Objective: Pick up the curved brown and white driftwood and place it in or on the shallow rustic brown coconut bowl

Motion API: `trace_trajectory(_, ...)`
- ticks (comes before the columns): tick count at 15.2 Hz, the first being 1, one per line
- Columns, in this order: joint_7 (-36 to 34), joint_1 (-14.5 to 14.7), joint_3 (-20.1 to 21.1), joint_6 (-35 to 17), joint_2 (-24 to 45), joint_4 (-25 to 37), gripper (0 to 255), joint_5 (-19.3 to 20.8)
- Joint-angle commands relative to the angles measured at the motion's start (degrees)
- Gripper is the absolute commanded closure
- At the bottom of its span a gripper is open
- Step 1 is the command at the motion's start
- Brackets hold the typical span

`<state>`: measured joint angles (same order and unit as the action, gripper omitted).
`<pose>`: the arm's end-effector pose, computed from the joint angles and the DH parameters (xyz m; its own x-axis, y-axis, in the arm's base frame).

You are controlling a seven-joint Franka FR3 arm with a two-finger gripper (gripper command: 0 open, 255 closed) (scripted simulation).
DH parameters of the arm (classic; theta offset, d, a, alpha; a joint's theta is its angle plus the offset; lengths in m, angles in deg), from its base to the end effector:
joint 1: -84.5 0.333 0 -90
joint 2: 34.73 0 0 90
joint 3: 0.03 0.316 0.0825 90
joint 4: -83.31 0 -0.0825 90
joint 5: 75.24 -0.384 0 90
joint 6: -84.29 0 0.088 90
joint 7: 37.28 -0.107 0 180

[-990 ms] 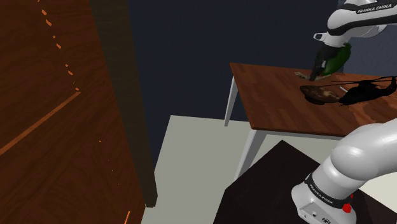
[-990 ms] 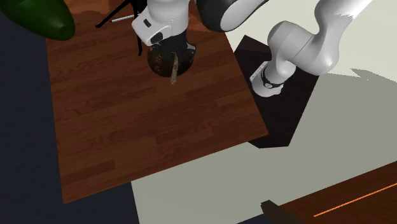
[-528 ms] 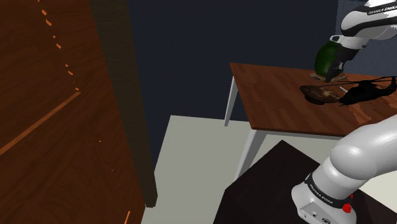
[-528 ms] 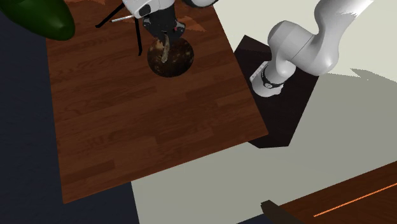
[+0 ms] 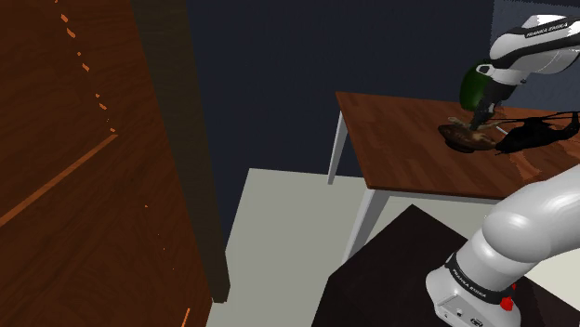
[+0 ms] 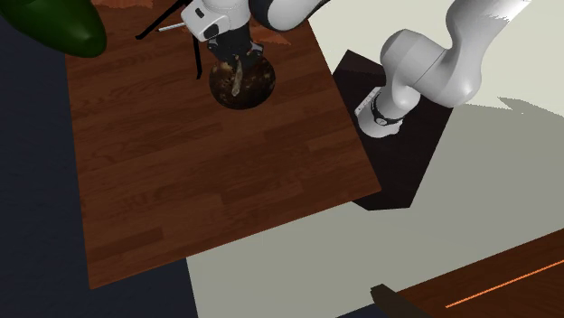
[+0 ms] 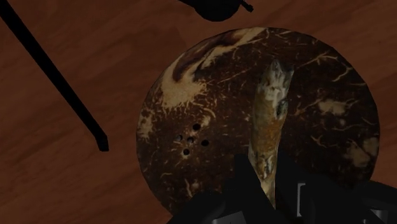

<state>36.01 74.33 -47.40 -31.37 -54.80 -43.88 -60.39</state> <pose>0.2286 -0.4282 0.4734 0.9175 0.3966 0.0314 0.3949 -0.9175 0.0481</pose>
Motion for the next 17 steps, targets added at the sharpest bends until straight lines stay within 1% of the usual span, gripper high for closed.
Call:
trace_trajectory(1, 0.3, 0.0, -0.6, -1.7, 0.5, -1.2, 255, 0.0)
trace_trajectory(3, 0.5, 0.2, -1.2, -3.6, 1.2, -2.5, 255, -0.2)
trace_trajectory(11, 0.5, 0.2, -1.2, -3.6, 1.2, -2.5, 255, -0.2)
trace_trajectory(12, 0.5, 0.2, -1.2, -3.6, 1.2, -2.5, 0, -0.2)
trace_trajectory(17, 0.5, 0.2, -1.2, -3.6, 1.2, -2.5, 0, -0.2)
